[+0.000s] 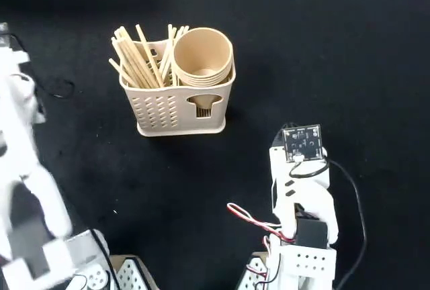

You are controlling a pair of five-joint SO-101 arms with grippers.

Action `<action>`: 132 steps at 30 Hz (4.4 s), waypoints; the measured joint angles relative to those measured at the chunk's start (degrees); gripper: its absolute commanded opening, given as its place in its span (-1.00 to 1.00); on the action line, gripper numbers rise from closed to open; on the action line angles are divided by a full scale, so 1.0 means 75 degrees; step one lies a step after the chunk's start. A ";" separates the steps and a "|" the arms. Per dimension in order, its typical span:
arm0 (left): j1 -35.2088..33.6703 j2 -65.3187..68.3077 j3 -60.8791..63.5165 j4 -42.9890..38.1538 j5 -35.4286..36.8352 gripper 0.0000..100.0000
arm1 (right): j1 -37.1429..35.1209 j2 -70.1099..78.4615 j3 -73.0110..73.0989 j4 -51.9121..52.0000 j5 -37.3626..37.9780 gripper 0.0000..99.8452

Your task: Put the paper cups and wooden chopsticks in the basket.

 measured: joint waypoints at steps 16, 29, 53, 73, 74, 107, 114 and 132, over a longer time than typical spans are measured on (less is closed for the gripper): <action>0.3681 -0.7818 0.5216 -0.6740 0.1020 -0.94 | 0.0000 0.0000 0.0000 0.0000 0.0000 -0.98; 0.5591 -0.7912 0.4700 -0.9049 0.1313 -0.94 | 0.0000 0.0000 0.0000 0.0000 0.0176 -0.98; 0.2907 -0.6599 0.2333 -0.2204 0.2145 -0.65 | -0.1137 -0.0059 -0.0270 0.1360 0.1735 -0.98; -0.2040 0.0668 0.1782 -0.3540 -0.0797 -0.65 | -0.5392 0.3739 -0.3001 0.3751 0.3024 -0.86; -0.2075 0.0973 0.1782 -0.3821 -0.0809 -0.65 | -0.5638 0.4290 -0.3177 0.3610 0.3001 -0.86; -0.2063 0.6588 -0.2473 -0.3317 -0.2755 -0.66 | -0.6482 1.1862 -0.5497 0.1149 0.2684 -0.97; -0.2063 0.5732 -0.2637 -0.2356 -0.2731 -0.66 | -0.6482 1.1862 -0.5497 0.1149 0.2673 -0.98; -0.2145 0.6154 -0.3130 -0.2872 -0.3915 -0.66 | -0.7138 0.7760 -0.5497 0.3106 0.2122 -0.98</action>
